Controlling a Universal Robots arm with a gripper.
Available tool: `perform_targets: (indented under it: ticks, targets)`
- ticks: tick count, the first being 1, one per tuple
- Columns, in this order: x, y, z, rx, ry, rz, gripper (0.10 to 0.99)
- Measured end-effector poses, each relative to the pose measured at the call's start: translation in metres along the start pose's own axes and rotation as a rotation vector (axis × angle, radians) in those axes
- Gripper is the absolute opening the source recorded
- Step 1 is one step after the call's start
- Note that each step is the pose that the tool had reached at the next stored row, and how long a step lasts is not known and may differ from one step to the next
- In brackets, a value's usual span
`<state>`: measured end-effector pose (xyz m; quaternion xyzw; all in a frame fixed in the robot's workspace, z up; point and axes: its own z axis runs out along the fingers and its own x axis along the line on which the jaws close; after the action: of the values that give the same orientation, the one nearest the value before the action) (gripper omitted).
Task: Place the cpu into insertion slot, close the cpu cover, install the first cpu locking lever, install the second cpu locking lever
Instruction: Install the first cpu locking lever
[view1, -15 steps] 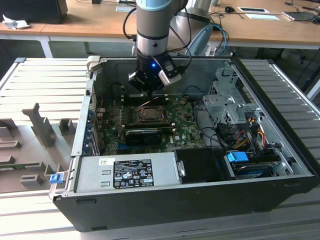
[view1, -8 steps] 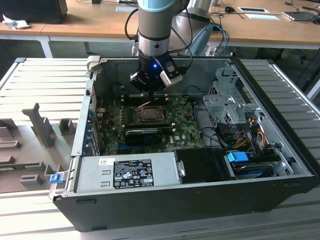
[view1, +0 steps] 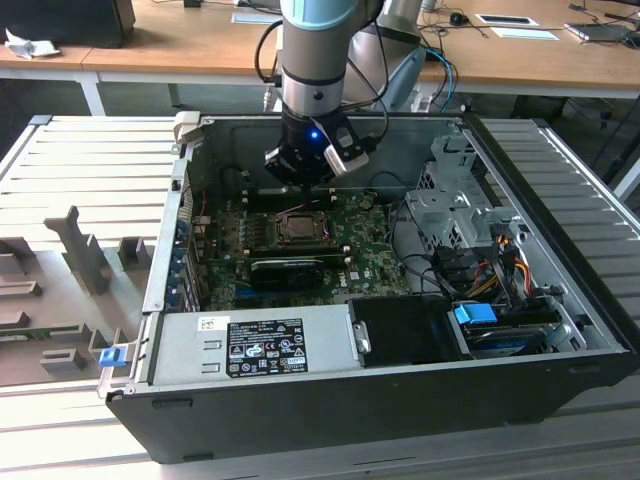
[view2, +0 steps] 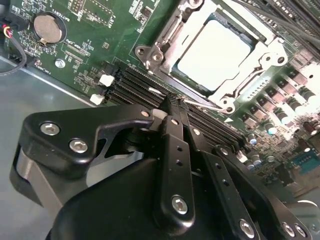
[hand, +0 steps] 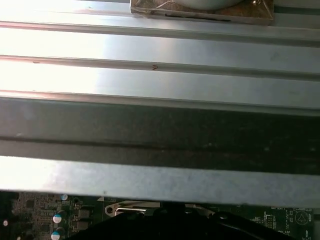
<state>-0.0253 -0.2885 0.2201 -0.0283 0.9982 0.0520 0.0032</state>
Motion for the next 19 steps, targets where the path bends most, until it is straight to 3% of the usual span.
perform_targets:
  ticks: [19]
  targets:
    - [-0.0068,-0.0011,0.0159,0.002,0.0002,0.001,0.106]
